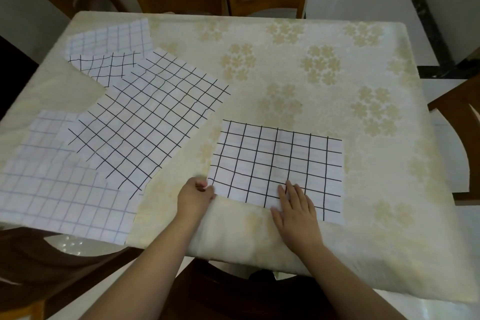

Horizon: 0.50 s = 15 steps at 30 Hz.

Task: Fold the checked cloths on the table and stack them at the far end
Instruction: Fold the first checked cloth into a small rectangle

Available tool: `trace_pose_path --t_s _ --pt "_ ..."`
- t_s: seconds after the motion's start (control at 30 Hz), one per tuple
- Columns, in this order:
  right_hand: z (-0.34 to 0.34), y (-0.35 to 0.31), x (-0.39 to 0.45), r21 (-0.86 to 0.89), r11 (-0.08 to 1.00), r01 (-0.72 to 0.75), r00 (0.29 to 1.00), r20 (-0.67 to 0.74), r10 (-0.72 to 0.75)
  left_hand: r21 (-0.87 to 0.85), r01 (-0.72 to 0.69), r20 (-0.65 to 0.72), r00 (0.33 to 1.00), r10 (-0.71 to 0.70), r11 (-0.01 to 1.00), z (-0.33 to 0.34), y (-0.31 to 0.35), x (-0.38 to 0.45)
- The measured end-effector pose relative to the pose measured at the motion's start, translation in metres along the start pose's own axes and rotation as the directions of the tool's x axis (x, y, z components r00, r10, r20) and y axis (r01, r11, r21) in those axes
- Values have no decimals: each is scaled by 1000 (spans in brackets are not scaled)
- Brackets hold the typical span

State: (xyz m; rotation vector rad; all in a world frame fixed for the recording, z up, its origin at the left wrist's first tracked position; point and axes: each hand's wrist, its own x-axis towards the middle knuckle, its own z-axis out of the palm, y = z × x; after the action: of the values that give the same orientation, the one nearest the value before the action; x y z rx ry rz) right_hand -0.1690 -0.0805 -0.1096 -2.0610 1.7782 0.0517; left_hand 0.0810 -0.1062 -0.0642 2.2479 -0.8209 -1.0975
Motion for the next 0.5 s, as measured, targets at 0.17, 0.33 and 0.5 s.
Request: trace_pose_path --t_s 0.17,0.33,0.5 --pt "-4 -8 0 -9 1000 -2 1000 -2 2 -97 -85 40 995 89 992 -13 8 -13" --pt "-12 -18 1 -16 1000 -7 1000 11 7 -201 -145 77 984 163 969 -24 21 -26" --pt "-13 -25 4 -25 999 33 998 -59 -35 -111 -299 135 940 313 948 -28 46 -46"
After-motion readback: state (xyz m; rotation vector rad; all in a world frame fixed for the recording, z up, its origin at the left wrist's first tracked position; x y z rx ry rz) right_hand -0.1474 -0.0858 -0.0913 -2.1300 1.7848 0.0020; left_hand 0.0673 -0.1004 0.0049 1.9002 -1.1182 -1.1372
